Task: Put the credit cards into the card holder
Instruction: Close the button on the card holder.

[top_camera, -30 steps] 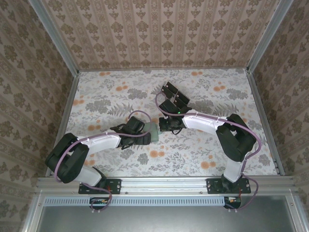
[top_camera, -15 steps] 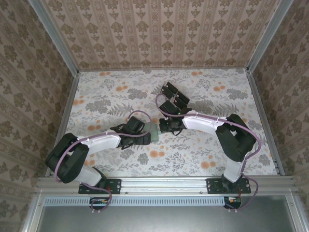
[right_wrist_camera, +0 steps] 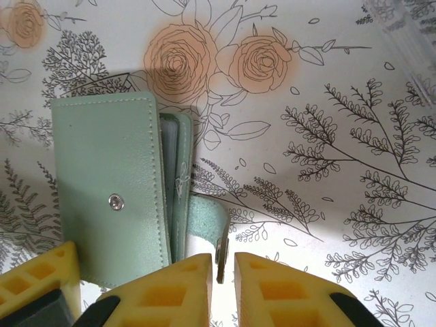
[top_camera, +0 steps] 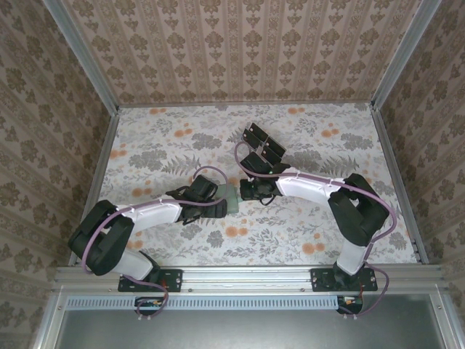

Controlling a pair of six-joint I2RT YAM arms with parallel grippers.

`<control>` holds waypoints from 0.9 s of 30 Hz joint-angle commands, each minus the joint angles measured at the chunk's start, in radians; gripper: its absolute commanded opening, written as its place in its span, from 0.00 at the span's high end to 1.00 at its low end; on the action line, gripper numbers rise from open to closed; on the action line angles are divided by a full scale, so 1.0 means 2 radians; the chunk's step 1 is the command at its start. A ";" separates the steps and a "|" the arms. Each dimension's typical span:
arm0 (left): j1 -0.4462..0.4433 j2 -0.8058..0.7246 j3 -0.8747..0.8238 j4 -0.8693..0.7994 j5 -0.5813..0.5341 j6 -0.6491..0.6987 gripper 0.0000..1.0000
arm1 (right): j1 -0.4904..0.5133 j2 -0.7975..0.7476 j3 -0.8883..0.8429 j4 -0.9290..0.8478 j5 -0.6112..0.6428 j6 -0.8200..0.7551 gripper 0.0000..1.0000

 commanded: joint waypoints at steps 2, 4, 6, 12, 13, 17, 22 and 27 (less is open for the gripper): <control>0.004 0.046 -0.026 -0.007 0.008 -0.002 0.00 | 0.002 -0.020 -0.004 0.004 0.001 0.006 0.81; 0.005 0.046 -0.025 -0.007 0.007 -0.002 0.00 | 0.002 -0.017 -0.002 0.003 0.000 0.005 0.81; 0.005 0.045 -0.026 -0.006 0.006 -0.002 0.00 | 0.002 -0.013 -0.001 0.004 -0.002 0.005 0.81; 0.004 0.046 -0.025 -0.007 0.006 -0.002 0.00 | 0.002 -0.004 0.001 0.009 -0.006 0.008 0.81; 0.005 0.046 -0.025 -0.007 0.007 -0.002 0.00 | 0.002 -0.002 0.002 0.009 -0.006 0.007 0.81; 0.004 0.046 -0.025 -0.007 0.006 -0.002 0.00 | 0.002 0.003 0.007 0.008 -0.006 0.006 0.84; 0.004 0.045 -0.025 -0.008 0.006 -0.002 0.00 | 0.002 0.008 0.008 0.008 -0.009 0.004 0.86; 0.004 0.044 -0.023 -0.010 0.006 -0.001 0.00 | 0.001 0.013 0.008 0.009 -0.011 0.003 0.87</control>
